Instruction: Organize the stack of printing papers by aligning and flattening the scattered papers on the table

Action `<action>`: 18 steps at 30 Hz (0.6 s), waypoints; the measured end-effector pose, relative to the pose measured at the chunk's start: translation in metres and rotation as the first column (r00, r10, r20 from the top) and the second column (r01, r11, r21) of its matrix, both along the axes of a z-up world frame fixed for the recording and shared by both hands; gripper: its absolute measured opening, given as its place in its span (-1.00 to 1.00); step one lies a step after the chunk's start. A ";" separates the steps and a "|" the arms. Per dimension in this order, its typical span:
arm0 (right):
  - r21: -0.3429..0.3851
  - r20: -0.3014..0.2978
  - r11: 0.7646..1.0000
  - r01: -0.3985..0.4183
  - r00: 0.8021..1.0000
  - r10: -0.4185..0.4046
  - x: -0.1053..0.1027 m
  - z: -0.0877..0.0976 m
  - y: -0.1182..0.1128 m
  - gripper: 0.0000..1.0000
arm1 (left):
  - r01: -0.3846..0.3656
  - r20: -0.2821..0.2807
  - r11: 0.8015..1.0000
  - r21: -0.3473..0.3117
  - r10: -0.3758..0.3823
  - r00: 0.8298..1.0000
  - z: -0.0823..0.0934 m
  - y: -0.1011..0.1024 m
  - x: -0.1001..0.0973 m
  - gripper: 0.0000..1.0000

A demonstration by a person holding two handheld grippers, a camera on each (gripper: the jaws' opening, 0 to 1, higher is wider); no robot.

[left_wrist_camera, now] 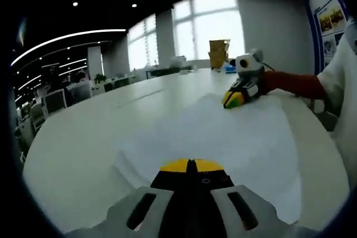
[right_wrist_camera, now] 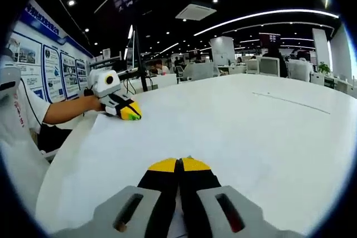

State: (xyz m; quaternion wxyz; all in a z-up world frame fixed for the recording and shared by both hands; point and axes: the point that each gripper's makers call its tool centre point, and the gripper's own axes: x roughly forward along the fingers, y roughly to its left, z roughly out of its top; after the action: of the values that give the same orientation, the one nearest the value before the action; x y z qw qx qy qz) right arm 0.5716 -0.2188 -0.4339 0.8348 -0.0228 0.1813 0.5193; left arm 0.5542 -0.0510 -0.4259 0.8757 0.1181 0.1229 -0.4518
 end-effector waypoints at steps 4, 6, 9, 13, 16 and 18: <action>0.018 -0.029 1.000 -0.024 0.999 0.024 -0.007 0.003 0.005 -0.71 | -0.019 -0.005 1.000 -0.007 0.019 1.000 0.001 0.002 0.002 -0.71; -0.011 0.000 1.000 -0.025 1.000 0.025 -0.006 0.002 0.005 -0.69 | -0.017 -0.009 1.000 -0.012 0.017 1.000 0.003 0.002 0.000 -0.61; -0.013 -0.016 1.000 -0.011 1.000 0.011 -0.007 0.004 0.003 -0.54 | -0.022 -0.004 1.000 -0.019 0.022 1.000 0.007 0.003 -0.002 -0.44; -0.039 -0.022 0.999 0.023 0.999 -0.024 -0.009 0.007 -0.002 -0.36 | -0.050 0.001 0.997 -0.055 0.050 0.999 0.018 0.008 -0.001 -0.30; -0.028 -0.014 0.999 0.043 0.999 -0.044 -0.007 0.015 -0.005 -0.26 | -0.070 0.000 0.993 -0.099 0.070 0.998 0.027 0.012 0.000 -0.13; -0.003 -0.005 0.998 0.055 0.998 -0.055 -0.013 0.024 -0.004 -0.18 | -0.081 0.004 0.989 -0.124 0.082 0.997 0.033 0.014 0.000 -0.01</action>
State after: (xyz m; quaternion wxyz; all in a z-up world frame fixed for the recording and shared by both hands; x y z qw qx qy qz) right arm 0.5588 -0.2233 -0.4099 0.8483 -0.0174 0.1848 0.4959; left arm 0.5539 -0.0371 -0.3933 0.8997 0.0605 0.0956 -0.4217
